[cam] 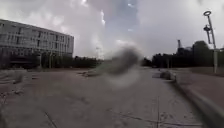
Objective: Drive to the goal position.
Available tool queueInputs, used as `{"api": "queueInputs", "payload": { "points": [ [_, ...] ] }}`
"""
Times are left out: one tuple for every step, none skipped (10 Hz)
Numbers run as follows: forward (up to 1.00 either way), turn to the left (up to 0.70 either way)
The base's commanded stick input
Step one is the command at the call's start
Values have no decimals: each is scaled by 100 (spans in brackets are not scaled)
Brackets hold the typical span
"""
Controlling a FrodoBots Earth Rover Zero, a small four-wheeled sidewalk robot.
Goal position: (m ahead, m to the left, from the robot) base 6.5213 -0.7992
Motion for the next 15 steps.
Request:
{"api": "queueInputs", "payload": {
  "points": [
    [70, 0],
    [70, -3],
    [70, -19],
    [70, -32],
    [70, -32],
    [70, -31],
    [70, -30],
    [70, -5],
    [70, 0],
    [70, 0],
    [70, 0],
    [70, 0],
    [70, 0],
    [70, 0],
    [70, 0]
  ]
}}
